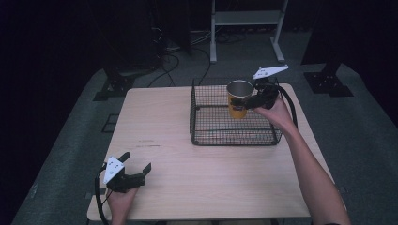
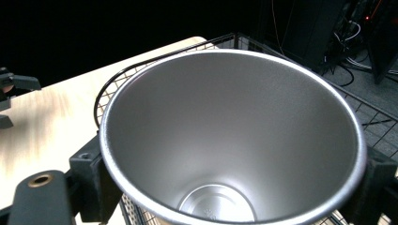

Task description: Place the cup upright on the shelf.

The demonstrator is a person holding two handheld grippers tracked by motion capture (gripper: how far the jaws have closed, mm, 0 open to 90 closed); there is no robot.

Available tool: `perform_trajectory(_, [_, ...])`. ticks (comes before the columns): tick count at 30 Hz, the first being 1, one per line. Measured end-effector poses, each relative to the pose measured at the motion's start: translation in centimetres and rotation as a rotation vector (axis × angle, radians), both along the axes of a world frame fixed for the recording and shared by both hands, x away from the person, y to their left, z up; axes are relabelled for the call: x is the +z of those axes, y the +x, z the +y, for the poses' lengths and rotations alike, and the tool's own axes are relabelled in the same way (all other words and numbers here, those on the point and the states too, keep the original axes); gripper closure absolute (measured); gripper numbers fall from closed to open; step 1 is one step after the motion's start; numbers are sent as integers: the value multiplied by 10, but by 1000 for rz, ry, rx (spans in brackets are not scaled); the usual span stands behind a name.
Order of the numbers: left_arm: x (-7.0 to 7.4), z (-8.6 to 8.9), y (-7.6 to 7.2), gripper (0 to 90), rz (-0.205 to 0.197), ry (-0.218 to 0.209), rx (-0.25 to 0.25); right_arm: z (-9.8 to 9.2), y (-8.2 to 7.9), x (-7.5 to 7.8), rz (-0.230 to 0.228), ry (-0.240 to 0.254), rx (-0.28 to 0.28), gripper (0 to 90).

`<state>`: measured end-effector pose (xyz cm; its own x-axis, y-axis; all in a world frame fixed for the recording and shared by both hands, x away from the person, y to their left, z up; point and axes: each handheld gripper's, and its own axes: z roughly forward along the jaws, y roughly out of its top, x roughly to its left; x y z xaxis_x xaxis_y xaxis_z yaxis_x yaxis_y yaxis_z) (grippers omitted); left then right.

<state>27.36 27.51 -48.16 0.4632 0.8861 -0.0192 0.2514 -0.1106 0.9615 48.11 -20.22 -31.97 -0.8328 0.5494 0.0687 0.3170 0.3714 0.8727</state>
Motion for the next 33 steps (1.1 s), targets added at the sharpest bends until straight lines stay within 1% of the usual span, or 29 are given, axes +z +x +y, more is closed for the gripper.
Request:
perform_trajectory(1, [0,0,0,19,2,0,0,0,1,0,-1,5,-3,127])
perform_trajectory(2, [0,0,0,19,4,1,0,-2,2,-1,-4,23,-8,126])
perform_trajectory(4, [0,0,0,19,7,0,0,-4,5,-2,1,41,-14,126])
perform_trajectory(6, [0,0,0,19,5,0,1,-5,8,-5,2,52,-23,126])
perform_trajectory(8, [0,0,0,19,5,-1,2,-6,12,-8,14,61,-30,127])
perform_trajectory(10, [0,0,0,19,3,-5,0,-7,16,-12,27,57,-42,126])
perform_trajectory(14, [1,0,0,19,-5,-6,-10,-7,24,-23,51,35,-57,126])
perform_trajectory(16, [1,0,0,19,-4,-2,-8,-8,27,-28,69,43,-63,126])
perform_trajectory(18, [1,0,0,19,-5,-3,-9,-8,30,-32,82,49,-57,126])
perform_trajectory(24, [0,0,0,19,-4,-3,-10,-6,34,-38,87,50,-66,126])
perform_trajectory(25, [1,-1,0,20,-5,-5,-10,-3,36,-41,89,27,-72,126])
perform_trajectory(28, [1,0,0,19,-6,-4,-12,0,40,-47,105,-4,-74,126])
perform_trajectory(32, [1,0,0,19,-5,-6,-13,3,44,-55,124,-33,-72,126])
perform_trajectory(33, [1,0,0,19,-5,-6,-13,4,45,-57,128,-48,-75,126])
